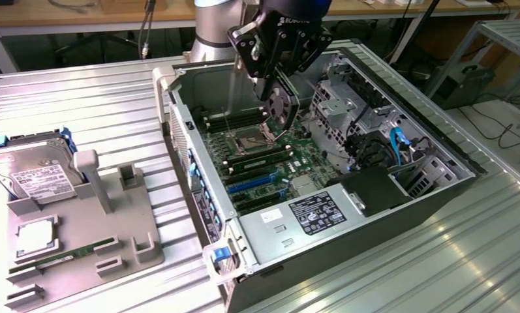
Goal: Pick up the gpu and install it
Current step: 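Pick up the gpu and move the gpu toward the slot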
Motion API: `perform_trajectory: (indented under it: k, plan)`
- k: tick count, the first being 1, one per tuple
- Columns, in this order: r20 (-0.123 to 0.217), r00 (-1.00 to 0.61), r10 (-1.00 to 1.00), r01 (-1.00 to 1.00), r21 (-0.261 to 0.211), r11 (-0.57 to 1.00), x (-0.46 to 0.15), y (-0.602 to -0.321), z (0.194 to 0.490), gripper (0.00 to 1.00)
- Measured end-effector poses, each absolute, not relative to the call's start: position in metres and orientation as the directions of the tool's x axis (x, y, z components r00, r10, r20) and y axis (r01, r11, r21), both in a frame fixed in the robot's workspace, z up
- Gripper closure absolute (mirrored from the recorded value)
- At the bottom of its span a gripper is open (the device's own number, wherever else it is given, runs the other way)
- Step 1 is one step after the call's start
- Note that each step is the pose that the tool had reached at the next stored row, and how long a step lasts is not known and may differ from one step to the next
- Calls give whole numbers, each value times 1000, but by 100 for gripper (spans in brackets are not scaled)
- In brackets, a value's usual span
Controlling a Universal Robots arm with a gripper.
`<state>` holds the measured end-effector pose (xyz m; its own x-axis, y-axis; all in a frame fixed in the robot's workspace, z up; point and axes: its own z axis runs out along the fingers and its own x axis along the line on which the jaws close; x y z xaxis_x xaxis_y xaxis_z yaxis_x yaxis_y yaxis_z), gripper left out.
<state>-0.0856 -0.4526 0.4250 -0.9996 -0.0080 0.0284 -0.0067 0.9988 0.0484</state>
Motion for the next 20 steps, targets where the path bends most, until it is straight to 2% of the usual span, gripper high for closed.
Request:
perform_trajectory:
  k: [20]
  plan:
    - [29,-1000,-9,-8,49,999,-71,-453,425,72]
